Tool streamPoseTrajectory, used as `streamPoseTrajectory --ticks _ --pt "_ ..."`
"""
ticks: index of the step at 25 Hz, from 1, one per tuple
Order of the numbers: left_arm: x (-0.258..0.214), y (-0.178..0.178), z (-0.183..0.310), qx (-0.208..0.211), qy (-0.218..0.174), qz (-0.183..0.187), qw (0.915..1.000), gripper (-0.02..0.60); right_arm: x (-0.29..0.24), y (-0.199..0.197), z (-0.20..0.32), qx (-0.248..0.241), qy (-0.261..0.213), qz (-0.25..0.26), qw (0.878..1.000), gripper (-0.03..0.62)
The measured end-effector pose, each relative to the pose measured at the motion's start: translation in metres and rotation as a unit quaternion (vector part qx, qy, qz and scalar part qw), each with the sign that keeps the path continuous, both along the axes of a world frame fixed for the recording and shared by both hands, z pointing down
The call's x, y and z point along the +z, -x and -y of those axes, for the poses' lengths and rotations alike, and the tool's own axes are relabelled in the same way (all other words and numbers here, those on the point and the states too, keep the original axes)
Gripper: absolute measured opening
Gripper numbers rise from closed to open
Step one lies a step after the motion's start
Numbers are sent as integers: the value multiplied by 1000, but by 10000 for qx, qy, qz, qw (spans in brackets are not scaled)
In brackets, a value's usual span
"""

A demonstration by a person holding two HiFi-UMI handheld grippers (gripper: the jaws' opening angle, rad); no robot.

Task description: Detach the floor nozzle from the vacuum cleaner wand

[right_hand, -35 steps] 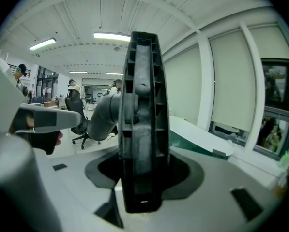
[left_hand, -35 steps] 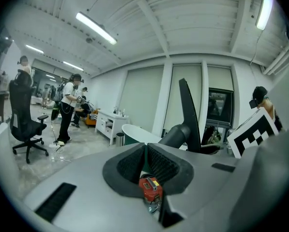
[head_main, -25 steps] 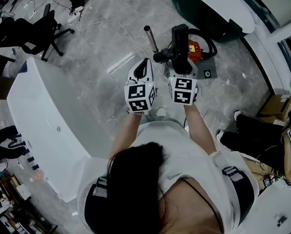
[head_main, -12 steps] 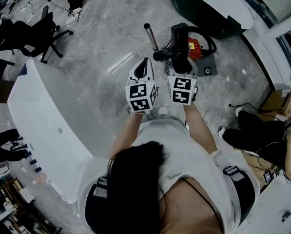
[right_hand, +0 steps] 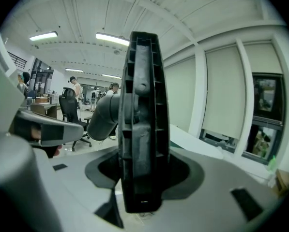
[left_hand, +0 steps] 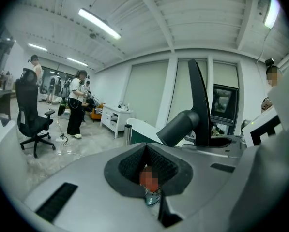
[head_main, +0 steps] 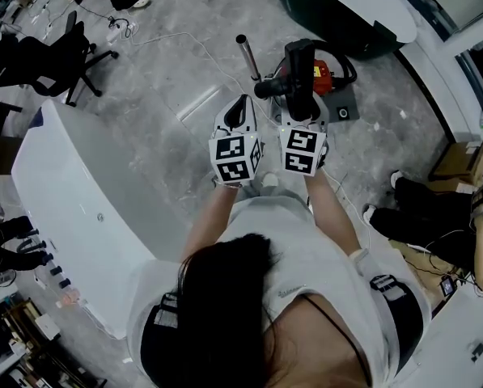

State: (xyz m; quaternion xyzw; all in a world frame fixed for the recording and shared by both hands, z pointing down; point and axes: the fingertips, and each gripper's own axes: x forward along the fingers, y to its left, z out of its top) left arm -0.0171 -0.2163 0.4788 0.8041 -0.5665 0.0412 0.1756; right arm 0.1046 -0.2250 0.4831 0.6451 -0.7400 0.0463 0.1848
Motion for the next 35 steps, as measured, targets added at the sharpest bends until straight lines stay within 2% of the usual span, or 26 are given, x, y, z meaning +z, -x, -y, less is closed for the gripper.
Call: streamPoseTrajectory --ticks 18,35 --pt "-5 -5 3 192 -207 206 9994 5 -10 0 0 110 -137 -80 9998 230" --pt "-6 -12 7 68 -215 338 9992 5 -9 -8 3 45 -93 -133 9999 230"
